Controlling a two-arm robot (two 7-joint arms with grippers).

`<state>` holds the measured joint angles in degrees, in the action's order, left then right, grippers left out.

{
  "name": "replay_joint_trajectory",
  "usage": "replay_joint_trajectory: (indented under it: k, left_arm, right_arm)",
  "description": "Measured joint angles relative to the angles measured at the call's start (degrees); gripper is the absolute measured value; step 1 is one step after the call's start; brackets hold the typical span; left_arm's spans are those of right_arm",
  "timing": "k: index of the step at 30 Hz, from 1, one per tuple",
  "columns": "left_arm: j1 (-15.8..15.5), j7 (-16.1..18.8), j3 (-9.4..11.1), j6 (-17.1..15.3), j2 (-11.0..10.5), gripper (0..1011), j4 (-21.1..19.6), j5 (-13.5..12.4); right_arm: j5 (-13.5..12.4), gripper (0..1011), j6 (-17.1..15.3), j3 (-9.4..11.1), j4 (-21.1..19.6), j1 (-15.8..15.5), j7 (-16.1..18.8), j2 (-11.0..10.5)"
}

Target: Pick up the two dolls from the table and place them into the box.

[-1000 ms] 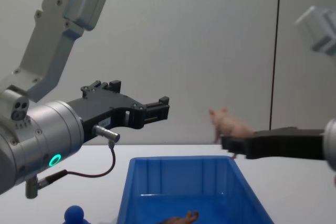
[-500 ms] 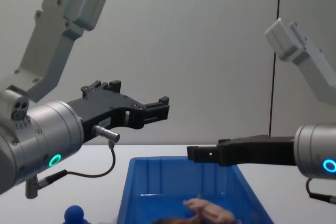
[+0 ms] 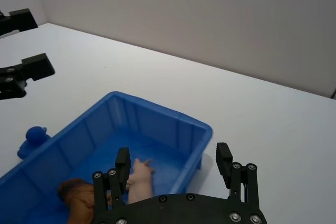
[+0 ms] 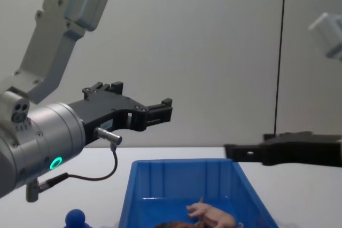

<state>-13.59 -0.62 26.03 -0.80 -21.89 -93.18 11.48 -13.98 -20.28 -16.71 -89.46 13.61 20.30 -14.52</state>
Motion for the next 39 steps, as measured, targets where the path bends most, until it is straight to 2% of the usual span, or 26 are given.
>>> replay_joint_trajectory:
  k: [4,11,21,25,30,36,39]
  left_arm:
    - [0.0,0.0,0.0,0.0,0.0,1002,0.0,0.0]
    - [0.0,0.0,0.0,0.0,0.0,1001,0.0,0.0]
    - [0.3,0.1,-0.2,-0.1,-0.4,1001,-0.3,-0.2]
    - [0.9,0.6,-0.6,-0.6,-1.2,1001,-1.0,-0.5]
    - [2.5,2.0,-1.5,-1.3,-3.3,1001,-2.5,-0.5]
    - [5.3,3.4,-2.9,-1.7,-6.5,1002,-3.9,1.0]
    - [6.1,3.5,-3.2,-1.6,-7.4,1001,-4.0,1.7]
  right_arm:
    - [-0.9,1001,1.1,1.2,-1.9,-2.1,-1.1,-2.1]
    - [-2.0,1001,2.5,2.5,-3.9,-4.5,-2.4,-4.4]
    - [-2.9,1001,3.5,3.5,-5.4,-6.3,-3.3,-6.2]
    - [-3.1,1001,3.7,3.7,-5.8,-6.7,-3.5,-6.6]
    - [-3.2,1001,3.9,4.0,-6.1,-7.1,-3.7,-7.0]
    - [-3.3,1001,4.1,4.1,-6.3,-7.4,-3.8,-7.2]
    - [-3.4,1001,4.1,4.2,-6.4,-7.5,-3.8,-7.3]
